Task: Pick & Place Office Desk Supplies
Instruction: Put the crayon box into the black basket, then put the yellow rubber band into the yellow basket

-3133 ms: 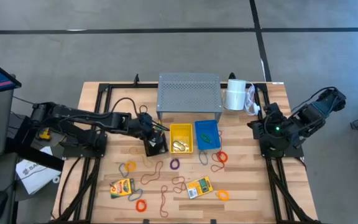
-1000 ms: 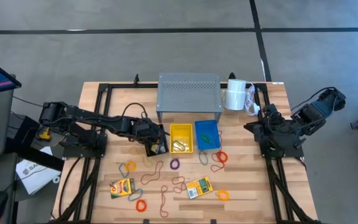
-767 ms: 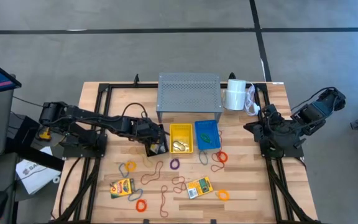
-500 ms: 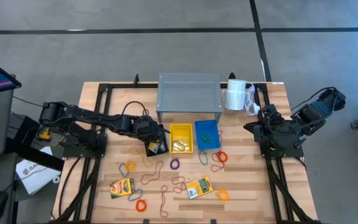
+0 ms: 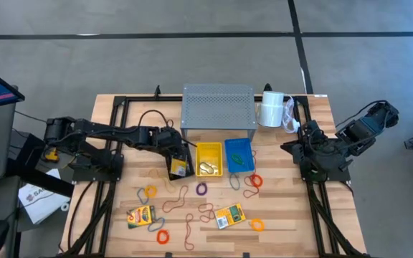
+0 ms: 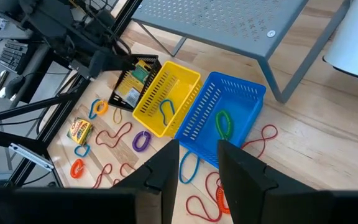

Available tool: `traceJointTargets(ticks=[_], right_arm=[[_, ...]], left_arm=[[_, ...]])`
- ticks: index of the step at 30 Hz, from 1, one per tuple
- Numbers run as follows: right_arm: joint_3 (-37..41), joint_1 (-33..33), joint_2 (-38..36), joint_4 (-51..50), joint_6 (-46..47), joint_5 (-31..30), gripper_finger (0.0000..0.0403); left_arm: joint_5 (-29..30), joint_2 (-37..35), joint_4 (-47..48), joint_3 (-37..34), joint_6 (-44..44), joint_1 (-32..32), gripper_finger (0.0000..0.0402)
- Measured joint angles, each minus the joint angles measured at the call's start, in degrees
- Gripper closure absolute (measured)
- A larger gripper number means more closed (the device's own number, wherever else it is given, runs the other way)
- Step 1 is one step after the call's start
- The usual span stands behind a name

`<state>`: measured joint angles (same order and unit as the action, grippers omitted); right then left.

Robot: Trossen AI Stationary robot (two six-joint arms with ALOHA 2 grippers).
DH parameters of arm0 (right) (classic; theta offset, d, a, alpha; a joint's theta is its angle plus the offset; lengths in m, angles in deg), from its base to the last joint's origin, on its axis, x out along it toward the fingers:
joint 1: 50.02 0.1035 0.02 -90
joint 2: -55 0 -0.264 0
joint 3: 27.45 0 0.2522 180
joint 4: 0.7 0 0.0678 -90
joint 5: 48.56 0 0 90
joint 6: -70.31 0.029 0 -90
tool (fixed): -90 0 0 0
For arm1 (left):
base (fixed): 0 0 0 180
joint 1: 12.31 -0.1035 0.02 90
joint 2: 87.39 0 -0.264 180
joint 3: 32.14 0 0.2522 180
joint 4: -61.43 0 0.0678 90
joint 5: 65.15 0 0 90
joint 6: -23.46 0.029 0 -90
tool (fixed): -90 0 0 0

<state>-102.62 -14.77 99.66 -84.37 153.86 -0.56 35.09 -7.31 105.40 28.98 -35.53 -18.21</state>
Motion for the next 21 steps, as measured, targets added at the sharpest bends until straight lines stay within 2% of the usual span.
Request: traceJointTargets(ticks=[8,13,17,19,21], right_arm=[[0.0,0.0,0.0,0.3,-0.1,0.1,0.0296],[0.0,0.0,0.0,0.5,-1.5,0.1,0.0296],[0.0,0.0,0.0,0.6,-1.5,0.1,0.0296],[0.0,0.0,0.0,0.8,-1.5,0.1,0.0296],[0.0,0.0,0.0,1.3,-1.5,0.1,0.0296]], left_arm=[[-1.7,-10.2,2.8,0.0,7.4,-2.2,0.0213],[-14.1,-14.5,0.0,0.0,14.0,-0.3,0.0215],[-24.8,-15.7,0.3,0.0,19.7,4.3,0.0215],[-27.2,-15.6,3.3,0.1,25.2,7.9,0.0217],[-27.0,-15.5,7.4,0.1,32.3,11.7,0.0221]])
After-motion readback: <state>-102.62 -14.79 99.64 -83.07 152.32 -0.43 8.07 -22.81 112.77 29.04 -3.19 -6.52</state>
